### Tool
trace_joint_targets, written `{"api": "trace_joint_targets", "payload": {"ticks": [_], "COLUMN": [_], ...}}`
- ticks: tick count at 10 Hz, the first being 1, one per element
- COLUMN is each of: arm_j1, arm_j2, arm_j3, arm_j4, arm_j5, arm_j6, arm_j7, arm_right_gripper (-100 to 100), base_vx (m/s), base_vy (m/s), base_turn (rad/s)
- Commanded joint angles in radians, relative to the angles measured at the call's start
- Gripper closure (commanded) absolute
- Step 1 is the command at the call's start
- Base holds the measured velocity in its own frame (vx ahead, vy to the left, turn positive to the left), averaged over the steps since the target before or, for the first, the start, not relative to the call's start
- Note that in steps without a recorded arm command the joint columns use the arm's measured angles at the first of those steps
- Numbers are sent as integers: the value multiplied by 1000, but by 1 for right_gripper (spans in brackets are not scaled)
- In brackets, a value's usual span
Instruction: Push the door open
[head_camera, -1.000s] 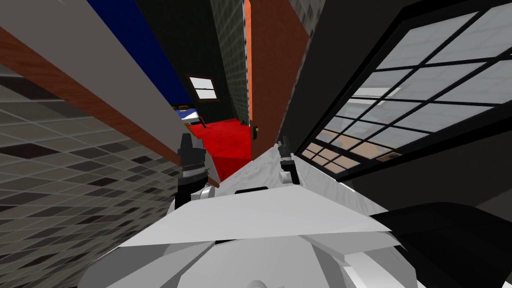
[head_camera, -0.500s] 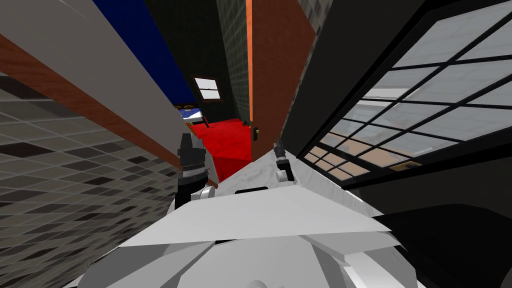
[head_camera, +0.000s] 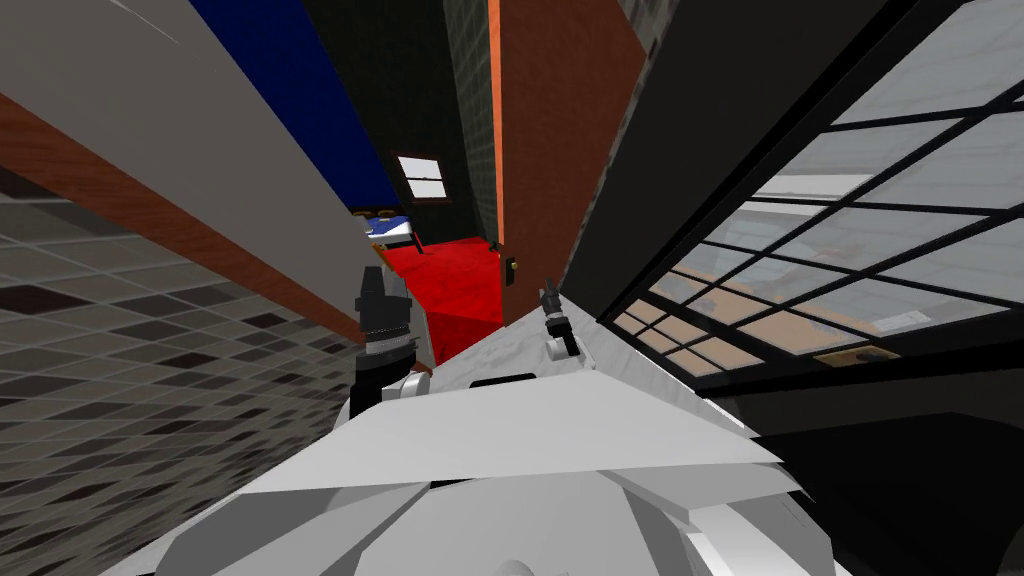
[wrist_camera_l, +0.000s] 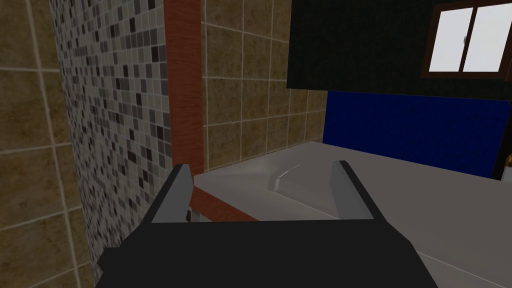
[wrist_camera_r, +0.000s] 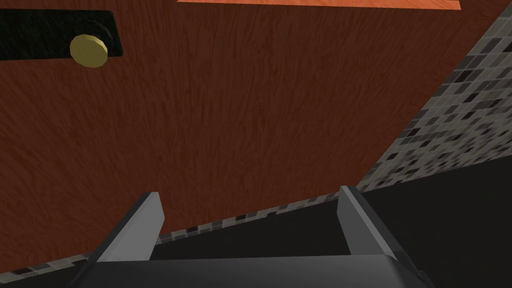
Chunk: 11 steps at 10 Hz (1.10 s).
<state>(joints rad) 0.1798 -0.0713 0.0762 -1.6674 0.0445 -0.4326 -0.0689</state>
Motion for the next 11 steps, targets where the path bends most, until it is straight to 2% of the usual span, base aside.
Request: {"api": "trace_joint_targets", "payload": {"ticks": [1, 11], "arm_j1": [-29, -181], "arm_j2": [3, 17], "arm_j3": [11, 71], "arm_j4": [47, 293], "arm_j5": [2, 11], "arm_j6": [8, 61], "arm_j7": [-2, -19], "arm_right_gripper": [-100, -100], "base_vx": [75, 70], "base_vy": [-98, -112], "base_turn": [132, 95]}}
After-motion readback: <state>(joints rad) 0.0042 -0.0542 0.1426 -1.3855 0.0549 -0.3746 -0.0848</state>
